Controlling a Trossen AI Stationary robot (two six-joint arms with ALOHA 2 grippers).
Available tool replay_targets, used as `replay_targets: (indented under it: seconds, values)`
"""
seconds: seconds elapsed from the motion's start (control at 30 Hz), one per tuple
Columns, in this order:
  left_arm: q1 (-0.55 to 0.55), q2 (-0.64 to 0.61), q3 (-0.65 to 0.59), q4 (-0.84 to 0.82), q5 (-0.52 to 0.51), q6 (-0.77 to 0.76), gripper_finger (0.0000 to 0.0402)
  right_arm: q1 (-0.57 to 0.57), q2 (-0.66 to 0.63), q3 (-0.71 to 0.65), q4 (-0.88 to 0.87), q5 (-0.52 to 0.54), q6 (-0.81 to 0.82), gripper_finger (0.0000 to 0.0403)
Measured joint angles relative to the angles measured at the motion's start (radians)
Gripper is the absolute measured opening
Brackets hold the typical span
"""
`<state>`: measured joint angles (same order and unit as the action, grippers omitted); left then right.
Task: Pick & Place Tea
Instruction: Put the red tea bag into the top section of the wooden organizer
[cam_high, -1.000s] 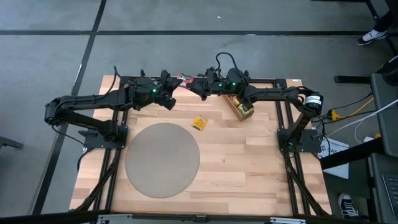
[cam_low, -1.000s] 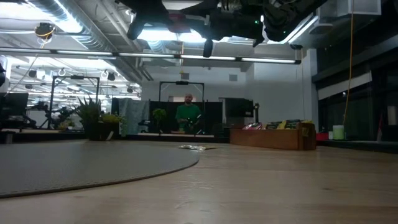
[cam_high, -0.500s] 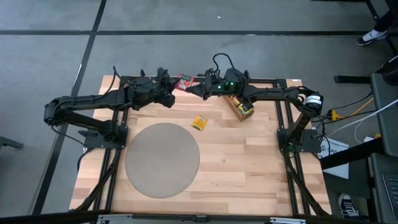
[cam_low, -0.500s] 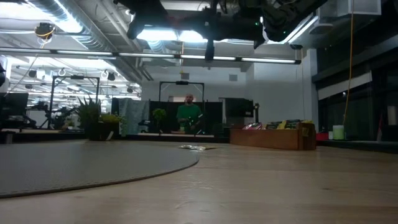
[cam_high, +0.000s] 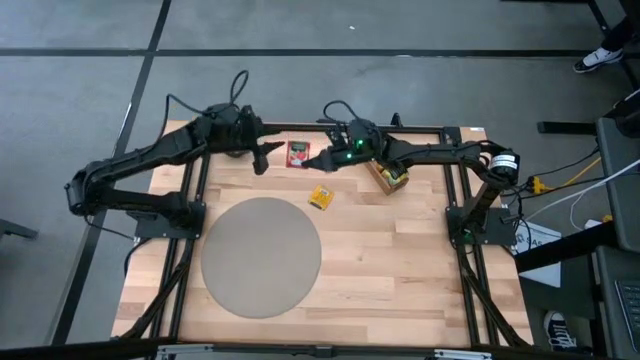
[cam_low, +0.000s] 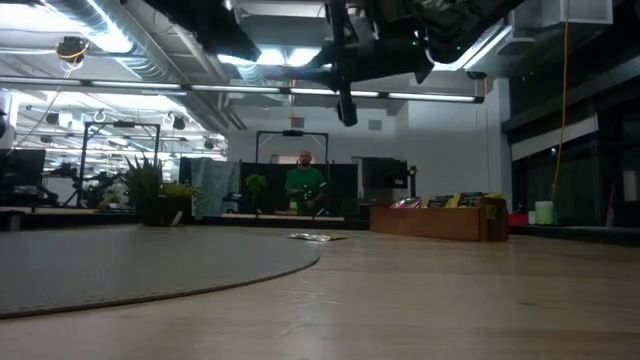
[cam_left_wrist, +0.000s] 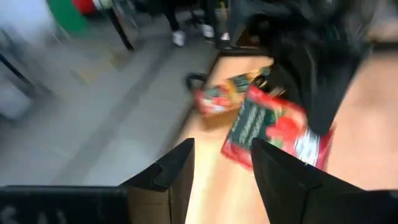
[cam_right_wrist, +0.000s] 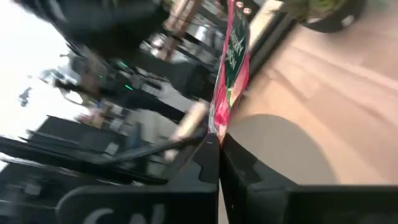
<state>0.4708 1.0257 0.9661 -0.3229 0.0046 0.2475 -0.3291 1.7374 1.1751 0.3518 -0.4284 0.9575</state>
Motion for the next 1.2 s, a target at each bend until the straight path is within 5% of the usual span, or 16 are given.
replay_targets:
  seconds: [0.23, 0.47, 0.7, 1.03, 1.2]
  values:
    - [0.125, 0.118, 0.000, 0.004, 0.342, -0.496, 0.0168, 0.046, 0.000, 0.000, -0.114, 0.157, -0.280, 0.0001]
    - [0.161, 0.225, 0.000, 0.032, 0.510, -0.610, 0.0169, 0.056, 0.000, 0.000, -0.113, 0.199, -0.386, 0.0001]
    - [0.162, 0.235, 0.000, 0.140, 0.530, -0.620, 0.0156, 0.050, 0.000, 0.000, -0.117, 0.184, -0.388, 0.0001]
    - [0.164, 0.234, 0.000, 0.151, 0.540, -0.653, 0.0018, 0.046, 0.000, 0.000, -0.107, 0.241, -0.360, 0.0002]
    - [0.173, 0.234, 0.000, 0.153, 0.532, -0.601, 0.0004, 0.041, 0.000, 0.000, -0.103, 0.251, -0.361, 0.0002]
